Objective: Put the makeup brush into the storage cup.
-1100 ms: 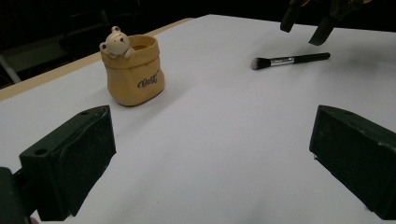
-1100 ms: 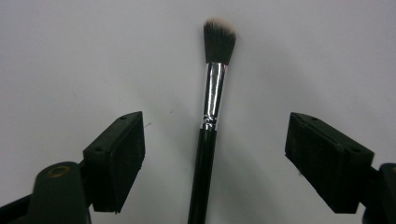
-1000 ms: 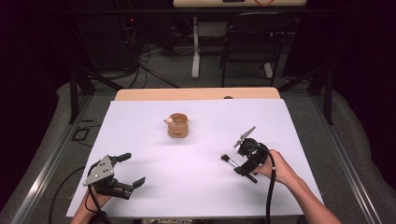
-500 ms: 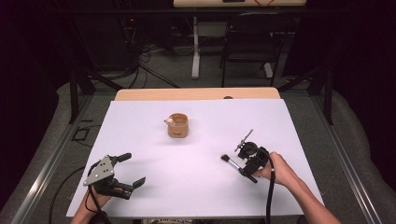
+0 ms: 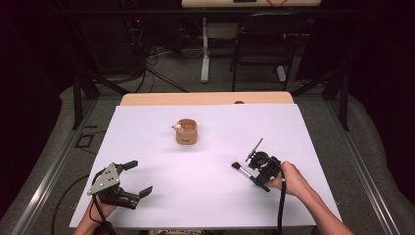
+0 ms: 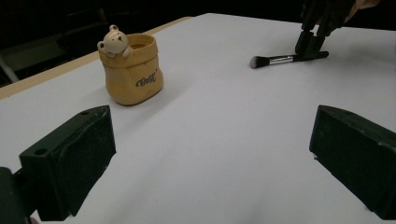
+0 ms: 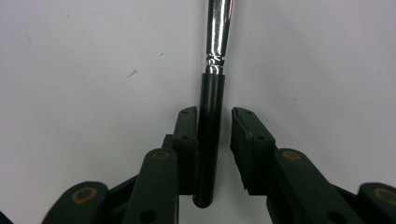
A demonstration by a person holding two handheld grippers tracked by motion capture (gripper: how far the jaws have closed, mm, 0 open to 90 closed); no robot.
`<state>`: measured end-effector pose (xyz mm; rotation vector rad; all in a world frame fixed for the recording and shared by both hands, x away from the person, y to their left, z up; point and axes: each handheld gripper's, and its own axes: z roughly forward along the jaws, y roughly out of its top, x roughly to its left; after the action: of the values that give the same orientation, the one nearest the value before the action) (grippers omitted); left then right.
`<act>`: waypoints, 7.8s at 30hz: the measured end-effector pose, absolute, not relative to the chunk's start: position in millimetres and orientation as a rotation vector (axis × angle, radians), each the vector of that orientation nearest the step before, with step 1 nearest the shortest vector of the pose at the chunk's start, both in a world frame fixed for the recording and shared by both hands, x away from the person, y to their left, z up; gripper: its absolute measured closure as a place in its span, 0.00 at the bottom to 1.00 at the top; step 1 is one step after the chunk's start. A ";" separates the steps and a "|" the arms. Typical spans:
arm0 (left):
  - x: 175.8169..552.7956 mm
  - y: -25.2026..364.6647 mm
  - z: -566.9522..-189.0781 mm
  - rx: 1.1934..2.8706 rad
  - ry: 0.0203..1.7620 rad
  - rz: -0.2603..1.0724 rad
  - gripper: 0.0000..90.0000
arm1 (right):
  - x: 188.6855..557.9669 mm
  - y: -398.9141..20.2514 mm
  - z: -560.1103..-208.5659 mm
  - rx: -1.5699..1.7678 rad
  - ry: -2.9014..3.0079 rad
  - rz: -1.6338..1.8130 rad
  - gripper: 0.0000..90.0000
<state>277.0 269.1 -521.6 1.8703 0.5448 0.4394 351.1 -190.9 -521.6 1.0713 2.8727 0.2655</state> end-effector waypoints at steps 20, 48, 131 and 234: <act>276.8 268.4 -521.7 1.883 0.544 0.442 0.00 | 347.2 -186.9 -526.8 1.071 2.855 0.247 0.88; 277.0 267.7 -522.1 1.883 0.541 0.436 0.00 | 339.2 -205.1 -513.9 1.124 2.792 0.532 0.88; 280.7 262.7 -523.0 1.907 0.537 0.410 0.00 | 325.7 -162.7 -512.1 0.872 2.115 1.615 0.88; 344.8 119.9 -479.5 1.686 0.558 0.281 0.49 | 330.1 -133.5 -511.4 0.699 2.181 1.756 0.88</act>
<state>344.8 119.9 -479.5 1.6856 0.5577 0.2810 330.1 -133.5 -511.4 0.6993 2.1814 1.7557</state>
